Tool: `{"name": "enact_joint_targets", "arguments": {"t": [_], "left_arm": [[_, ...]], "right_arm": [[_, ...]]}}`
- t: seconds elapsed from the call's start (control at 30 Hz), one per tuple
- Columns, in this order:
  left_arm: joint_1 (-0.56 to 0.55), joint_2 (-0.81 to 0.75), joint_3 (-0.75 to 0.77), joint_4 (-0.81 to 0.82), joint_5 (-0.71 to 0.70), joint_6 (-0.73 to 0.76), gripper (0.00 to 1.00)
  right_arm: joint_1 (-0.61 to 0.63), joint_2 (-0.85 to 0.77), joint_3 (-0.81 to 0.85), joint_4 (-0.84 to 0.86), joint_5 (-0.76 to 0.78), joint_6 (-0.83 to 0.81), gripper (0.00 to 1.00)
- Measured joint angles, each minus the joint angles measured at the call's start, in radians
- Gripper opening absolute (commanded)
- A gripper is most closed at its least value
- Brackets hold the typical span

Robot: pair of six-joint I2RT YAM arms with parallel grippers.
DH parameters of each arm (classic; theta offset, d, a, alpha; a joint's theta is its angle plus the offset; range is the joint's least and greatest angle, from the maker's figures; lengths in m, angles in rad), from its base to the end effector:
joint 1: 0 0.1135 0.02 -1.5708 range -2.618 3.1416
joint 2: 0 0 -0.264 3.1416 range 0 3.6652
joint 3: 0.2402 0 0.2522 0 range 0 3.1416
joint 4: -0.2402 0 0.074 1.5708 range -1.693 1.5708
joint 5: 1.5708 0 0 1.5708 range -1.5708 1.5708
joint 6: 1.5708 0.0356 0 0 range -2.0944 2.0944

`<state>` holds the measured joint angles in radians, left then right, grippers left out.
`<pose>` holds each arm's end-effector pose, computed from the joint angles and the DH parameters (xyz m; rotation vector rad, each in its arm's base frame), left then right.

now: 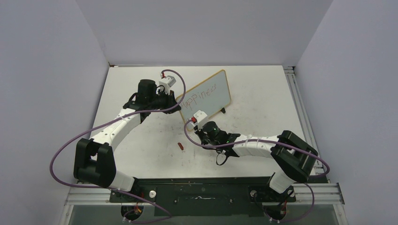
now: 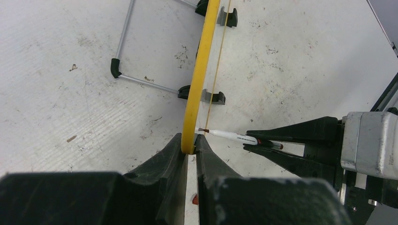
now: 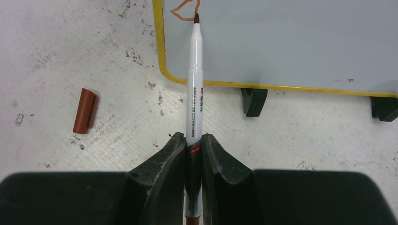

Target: Write a sentence on the whiteboard

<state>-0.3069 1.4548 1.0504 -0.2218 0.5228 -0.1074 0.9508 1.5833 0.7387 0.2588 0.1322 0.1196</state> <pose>0.3027 -0.1146 0.2731 0.5168 2.1531 -0.8049 0.1908 0.2593 0.1737 -0.8123 2.0333 0.4743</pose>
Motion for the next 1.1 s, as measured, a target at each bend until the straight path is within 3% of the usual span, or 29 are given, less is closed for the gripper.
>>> {"name": "enact_joint_targets", "arguments": {"t": [1.1], "left_arm": [[0.0, 0.0, 0.0, 0.0, -0.003, 0.0, 0.0]], "right_arm": [[0.015, 0.015, -0.036, -0.007, 0.009, 0.048, 0.05]]}}
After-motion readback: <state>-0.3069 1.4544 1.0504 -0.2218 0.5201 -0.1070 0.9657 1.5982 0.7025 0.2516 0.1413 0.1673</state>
